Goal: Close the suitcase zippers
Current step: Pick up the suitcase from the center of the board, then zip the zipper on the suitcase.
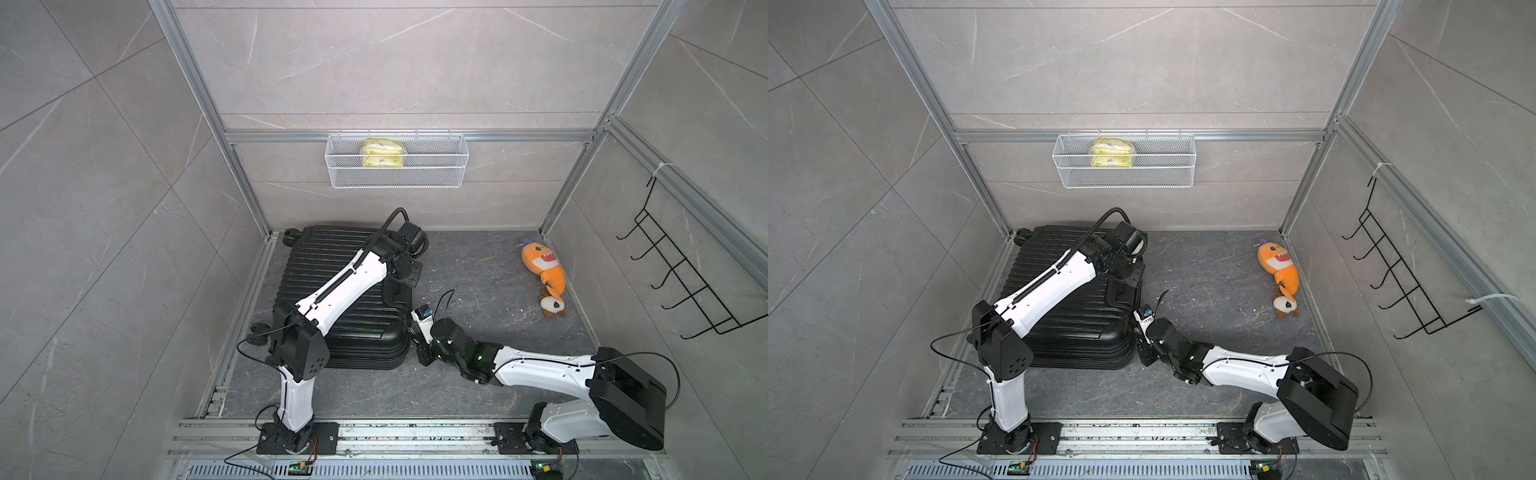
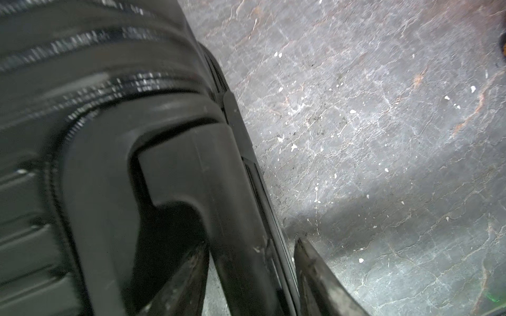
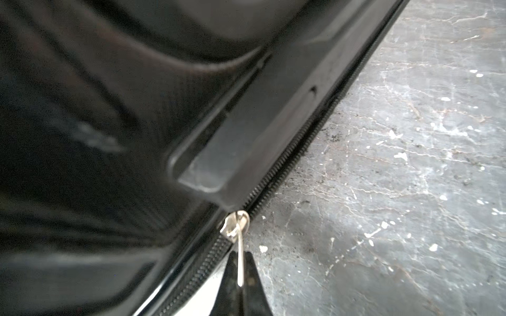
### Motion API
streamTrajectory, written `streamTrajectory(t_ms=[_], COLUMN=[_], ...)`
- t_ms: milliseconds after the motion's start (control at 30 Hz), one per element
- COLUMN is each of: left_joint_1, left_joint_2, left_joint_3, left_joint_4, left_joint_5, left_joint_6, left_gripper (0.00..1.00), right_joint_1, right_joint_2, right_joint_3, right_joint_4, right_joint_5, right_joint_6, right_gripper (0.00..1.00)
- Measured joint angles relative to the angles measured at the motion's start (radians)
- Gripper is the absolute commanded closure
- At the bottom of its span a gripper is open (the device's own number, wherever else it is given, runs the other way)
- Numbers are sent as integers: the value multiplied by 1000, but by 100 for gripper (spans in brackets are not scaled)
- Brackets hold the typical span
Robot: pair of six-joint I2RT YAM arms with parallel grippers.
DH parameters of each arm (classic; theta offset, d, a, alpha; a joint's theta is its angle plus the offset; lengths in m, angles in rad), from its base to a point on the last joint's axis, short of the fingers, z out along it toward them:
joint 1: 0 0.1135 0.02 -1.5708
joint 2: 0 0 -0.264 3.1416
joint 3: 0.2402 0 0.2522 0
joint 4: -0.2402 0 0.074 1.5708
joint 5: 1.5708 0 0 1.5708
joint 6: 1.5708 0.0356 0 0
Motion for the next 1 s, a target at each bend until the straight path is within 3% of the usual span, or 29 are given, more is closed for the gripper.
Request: streamTrajectory(t_ms=[67, 167, 233, 300, 367, 800, 1000], left_joint_1=[0, -7, -7, -6, -6, -11, -15], left_joint_2=[8, 28, 39, 42, 42, 18, -41], left_joint_3=[0, 0, 2, 11, 21, 22, -46], left_joint_4=[-2, -3, -8, -18, -31, -2, 34], left_joint_5=[0, -10, -16, -16, -13, 23, 70], left_joint_6=[-9, -21, -33, -123, -178, -66, -53], left_gripper=[48, 57, 73, 85, 91, 100, 100], right_joint_1=[2, 5, 7, 8, 13, 25, -38], right_joint_2=[0, 0, 0, 0, 0, -50, -56], right_joint_3=[0, 0, 0, 0, 0, -17, -16], right_joint_4=[0, -3, -10, -11, -11, -50, -51], right_joint_5=[6, 13, 18, 21, 20, 95, 56], right_joint_6=[0, 0, 0, 0, 0, -5, -8], right_gripper=[100, 100, 100, 100, 100, 100, 100])
